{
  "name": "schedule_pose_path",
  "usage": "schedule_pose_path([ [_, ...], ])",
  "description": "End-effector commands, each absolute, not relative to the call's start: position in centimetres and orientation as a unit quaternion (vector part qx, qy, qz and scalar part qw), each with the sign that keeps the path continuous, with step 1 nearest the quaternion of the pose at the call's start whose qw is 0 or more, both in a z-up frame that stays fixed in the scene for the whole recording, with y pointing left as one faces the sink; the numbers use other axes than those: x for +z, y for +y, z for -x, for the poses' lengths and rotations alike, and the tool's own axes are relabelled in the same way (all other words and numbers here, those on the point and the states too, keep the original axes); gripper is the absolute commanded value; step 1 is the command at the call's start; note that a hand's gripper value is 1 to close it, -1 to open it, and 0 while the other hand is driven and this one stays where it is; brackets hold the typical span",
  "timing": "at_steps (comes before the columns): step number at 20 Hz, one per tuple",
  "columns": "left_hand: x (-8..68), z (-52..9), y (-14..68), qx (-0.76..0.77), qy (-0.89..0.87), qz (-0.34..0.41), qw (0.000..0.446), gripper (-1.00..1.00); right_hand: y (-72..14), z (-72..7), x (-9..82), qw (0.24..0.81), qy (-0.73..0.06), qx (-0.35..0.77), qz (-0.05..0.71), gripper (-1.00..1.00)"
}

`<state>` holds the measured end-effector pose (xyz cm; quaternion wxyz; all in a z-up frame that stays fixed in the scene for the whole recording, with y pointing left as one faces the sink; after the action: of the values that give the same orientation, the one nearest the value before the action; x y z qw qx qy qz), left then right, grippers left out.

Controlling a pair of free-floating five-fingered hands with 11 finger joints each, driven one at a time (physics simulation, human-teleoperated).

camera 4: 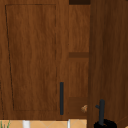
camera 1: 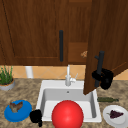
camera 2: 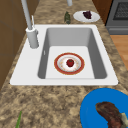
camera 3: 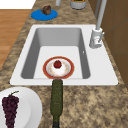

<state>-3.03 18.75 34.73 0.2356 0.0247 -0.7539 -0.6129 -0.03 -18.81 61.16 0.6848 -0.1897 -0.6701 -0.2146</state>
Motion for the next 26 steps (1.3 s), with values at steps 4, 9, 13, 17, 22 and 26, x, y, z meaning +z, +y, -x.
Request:
schedule_pose_path([
  [4, 34.7, 3.0, 18.8, -0.613, -0.754, -0.025, 0.236, 0.00, -23.0, 1.6, 60.4, 0.688, -0.671, -0.213, 0.177, 1.00],
  [9, 34.7, 3.0, 18.8, -0.613, -0.754, -0.025, 0.236, 0.00, -25.1, 2.9, 60.5, 0.691, -0.676, -0.196, 0.163, 1.00],
  [13, 34.7, 3.0, 18.8, -0.613, -0.754, -0.025, 0.236, 0.00, -26.8, 4.0, 60.5, 0.694, -0.680, -0.182, 0.151, 1.00],
  [17, 34.7, 3.0, 18.8, -0.613, -0.754, -0.025, 0.236, 0.00, -28.6, 5.0, 60.6, 0.696, -0.684, -0.168, 0.139, 1.00],
  [22, 34.7, 3.0, 18.8, -0.613, -0.754, -0.025, 0.236, 0.00, -31.1, 6.1, 60.6, 0.699, -0.688, -0.150, 0.123, 1.00],
  [26, 34.7, 3.0, 18.8, -0.613, -0.754, -0.025, 0.236, 0.00, -33.2, 6.9, 60.6, 0.701, -0.691, -0.135, 0.110, 1.00],
])
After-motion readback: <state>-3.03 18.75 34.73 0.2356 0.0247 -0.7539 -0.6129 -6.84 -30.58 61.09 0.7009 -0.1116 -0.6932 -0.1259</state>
